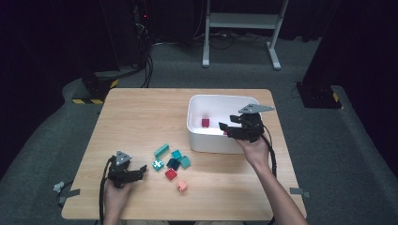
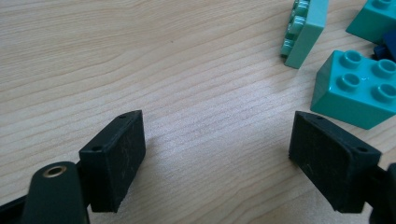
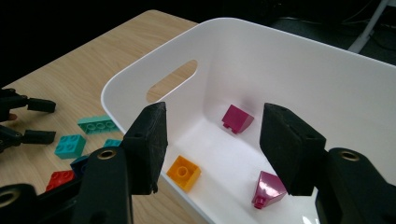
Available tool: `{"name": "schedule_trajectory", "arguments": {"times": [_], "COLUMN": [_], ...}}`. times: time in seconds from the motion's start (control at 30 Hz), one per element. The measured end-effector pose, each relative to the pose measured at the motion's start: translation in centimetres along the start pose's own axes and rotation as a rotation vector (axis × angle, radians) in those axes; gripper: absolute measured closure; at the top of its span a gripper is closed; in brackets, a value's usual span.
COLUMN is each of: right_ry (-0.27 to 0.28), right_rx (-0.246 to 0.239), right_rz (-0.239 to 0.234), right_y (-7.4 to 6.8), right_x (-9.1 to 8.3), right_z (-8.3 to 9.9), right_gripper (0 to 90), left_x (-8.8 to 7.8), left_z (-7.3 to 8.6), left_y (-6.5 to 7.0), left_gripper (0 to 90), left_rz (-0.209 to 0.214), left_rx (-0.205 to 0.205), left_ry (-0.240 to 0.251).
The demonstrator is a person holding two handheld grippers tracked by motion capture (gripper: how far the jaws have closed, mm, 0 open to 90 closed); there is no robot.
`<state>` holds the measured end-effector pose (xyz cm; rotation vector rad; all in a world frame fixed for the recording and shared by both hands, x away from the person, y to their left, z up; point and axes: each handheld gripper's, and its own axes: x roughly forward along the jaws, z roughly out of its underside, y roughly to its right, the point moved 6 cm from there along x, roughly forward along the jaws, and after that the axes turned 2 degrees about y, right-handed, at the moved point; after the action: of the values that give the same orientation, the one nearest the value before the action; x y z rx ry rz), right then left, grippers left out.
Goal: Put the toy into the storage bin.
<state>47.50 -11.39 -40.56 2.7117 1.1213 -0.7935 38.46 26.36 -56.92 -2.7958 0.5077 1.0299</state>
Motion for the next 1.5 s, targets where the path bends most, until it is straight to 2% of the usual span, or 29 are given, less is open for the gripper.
{"name": "schedule_trajectory", "arguments": {"times": [0.2, 0.47, 0.6, 1.1, 1.5], "right_ry": [0.006, 0.039, 0.035, 0.045, 0.018], "right_rx": [-0.024, -0.054, -0.066, -0.089, -0.089], "right_rz": [-0.015, -0.041, -0.059, -0.110, -0.137], "right_y": [-1.0, -2.6, -3.4, -5.8, -7.0], "right_x": [-0.3, -0.8, -0.8, 0.0, 1.3], "right_z": [0.3, 0.8, 1.3, 3.3, 4.8], "right_gripper": [41.6, 40.8, 40.6, 42.5, 44.2], "left_x": [0.0, 0.0, 0.0, 0.0, 0.0], "left_z": [0.0, 0.0, 0.0, 0.0, 0.0], "left_y": [0.0, 0.0, 0.0, 0.0, 0.0], "left_gripper": [18.7, 18.7, 18.7, 18.7, 18.7], "left_rz": [0.000, 0.000, 0.000, 0.000, 0.000], "left_rx": [0.000, 0.000, 0.000, 0.000, 0.000], "left_ry": [0.000, 0.000, 0.000, 0.000, 0.000]}}
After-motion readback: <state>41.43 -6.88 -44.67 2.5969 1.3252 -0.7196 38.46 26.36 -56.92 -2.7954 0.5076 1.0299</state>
